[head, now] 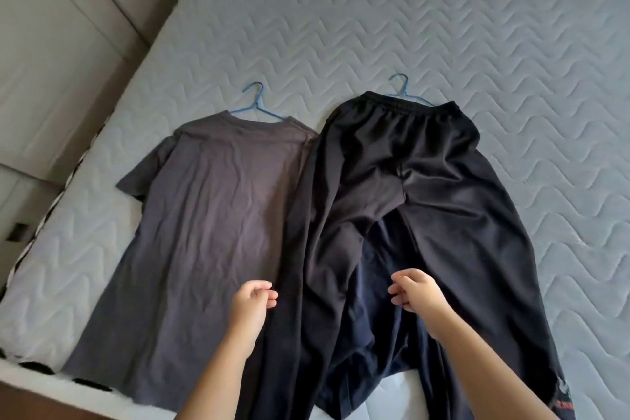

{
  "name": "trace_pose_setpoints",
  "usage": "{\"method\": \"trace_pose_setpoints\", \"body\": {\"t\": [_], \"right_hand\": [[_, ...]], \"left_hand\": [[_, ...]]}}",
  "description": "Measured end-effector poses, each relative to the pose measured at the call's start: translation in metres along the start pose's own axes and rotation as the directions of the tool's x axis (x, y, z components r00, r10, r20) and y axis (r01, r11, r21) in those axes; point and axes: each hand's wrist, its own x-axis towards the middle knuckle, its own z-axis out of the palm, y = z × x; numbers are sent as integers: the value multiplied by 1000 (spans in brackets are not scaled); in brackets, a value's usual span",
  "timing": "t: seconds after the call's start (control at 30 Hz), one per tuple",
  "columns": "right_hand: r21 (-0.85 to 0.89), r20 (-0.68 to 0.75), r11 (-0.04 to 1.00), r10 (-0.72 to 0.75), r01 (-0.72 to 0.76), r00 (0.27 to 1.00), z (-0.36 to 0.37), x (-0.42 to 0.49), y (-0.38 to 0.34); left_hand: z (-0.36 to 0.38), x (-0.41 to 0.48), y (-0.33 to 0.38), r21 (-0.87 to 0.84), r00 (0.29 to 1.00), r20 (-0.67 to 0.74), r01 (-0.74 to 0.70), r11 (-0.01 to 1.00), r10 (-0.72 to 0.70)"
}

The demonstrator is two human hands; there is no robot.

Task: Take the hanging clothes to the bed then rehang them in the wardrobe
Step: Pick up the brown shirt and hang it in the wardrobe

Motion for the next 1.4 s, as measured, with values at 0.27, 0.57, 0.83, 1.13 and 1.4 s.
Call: {"method": "trace_pose_setpoints", "body": {"t": [0.27,0.57,0.83,1.13,1.4], "right_hand": [[47,-41,998,-48,50,998,145,27,-66],[-6,-91,967,-256,256,963,238,145,-163],[-266,-217,872,-470,411,856,250,256,-209],[-675,-345,651,-694,347,631,256,343,-247],[-752,-417,606,-742,259,524,261,382,-243]], "left_hand": [[-106,137,9,145,995,52,-90,985,83],[-149,299,66,414,934,10,-329,849,358],[-135,429,111,615,841,16,-435,658,541],[-106,515,153,656,662,64,-592,468,747],[-89,563,188,813,714,-38,-384,437,699]]}}
